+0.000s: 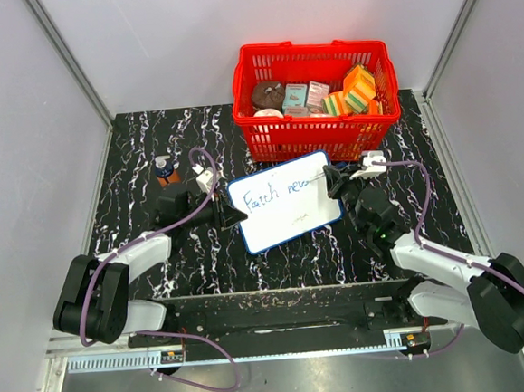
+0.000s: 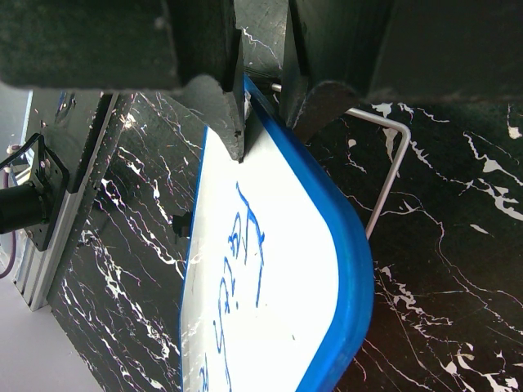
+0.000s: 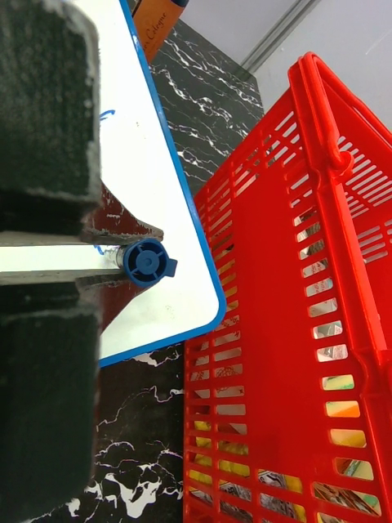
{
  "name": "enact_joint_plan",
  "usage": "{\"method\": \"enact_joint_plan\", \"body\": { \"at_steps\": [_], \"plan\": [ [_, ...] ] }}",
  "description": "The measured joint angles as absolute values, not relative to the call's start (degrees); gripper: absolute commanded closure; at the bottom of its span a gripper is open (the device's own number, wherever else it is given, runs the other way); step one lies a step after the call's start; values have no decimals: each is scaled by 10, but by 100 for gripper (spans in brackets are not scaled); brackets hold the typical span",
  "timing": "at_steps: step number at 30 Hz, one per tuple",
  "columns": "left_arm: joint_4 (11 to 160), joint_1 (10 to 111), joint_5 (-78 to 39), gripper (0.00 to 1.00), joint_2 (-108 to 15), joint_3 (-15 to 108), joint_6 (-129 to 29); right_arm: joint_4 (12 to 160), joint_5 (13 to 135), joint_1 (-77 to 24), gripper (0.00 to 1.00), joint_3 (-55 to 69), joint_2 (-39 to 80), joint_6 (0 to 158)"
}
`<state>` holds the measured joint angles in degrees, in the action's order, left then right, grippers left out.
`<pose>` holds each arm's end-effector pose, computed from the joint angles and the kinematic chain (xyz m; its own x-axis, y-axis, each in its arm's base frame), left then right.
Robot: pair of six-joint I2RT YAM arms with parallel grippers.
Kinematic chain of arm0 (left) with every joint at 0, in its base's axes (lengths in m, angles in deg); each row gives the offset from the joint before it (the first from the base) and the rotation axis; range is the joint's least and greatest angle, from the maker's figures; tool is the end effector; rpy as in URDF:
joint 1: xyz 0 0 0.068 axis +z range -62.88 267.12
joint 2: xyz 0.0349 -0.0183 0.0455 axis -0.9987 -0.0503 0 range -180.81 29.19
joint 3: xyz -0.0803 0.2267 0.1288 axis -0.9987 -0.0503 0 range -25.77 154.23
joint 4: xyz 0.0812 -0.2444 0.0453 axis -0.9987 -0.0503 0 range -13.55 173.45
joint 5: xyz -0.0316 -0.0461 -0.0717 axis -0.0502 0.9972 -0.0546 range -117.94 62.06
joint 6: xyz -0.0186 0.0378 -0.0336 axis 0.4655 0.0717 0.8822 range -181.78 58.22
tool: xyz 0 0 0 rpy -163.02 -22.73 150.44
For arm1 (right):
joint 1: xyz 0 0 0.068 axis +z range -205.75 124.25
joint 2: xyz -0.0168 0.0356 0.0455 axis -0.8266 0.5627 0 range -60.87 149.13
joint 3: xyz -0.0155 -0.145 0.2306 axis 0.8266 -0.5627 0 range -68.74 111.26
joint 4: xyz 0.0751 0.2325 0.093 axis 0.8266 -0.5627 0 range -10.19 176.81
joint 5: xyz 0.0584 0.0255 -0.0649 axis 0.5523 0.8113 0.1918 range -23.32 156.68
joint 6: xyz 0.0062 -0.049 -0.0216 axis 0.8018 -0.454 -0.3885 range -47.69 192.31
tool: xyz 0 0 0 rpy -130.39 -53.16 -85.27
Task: Write a sentence on the whiteboard
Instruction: Write with the whiteboard marker on the whiteboard.
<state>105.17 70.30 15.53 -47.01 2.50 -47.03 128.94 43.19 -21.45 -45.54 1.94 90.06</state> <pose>0.2374 -0.0973 0.1841 -0.6127 -0.0077 -0.7903 0.6668 0.5317 -0.5222 0.2004 0.1195 0.2431 -0.0228 0.3231 -0.9461 -0.1901 0.9277 0.3214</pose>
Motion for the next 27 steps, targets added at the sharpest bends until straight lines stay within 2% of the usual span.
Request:
{"method": "enact_joint_plan", "body": {
  "at_steps": [11, 27],
  "plan": [
    [1052, 703, 155, 100, -470, 25, -471, 1289, 456, -215, 100, -463, -17, 902],
    [1049, 703, 155, 100, -470, 25, -470, 1320, 465, -216, 100, -464, 34, 903]
  ]
}}
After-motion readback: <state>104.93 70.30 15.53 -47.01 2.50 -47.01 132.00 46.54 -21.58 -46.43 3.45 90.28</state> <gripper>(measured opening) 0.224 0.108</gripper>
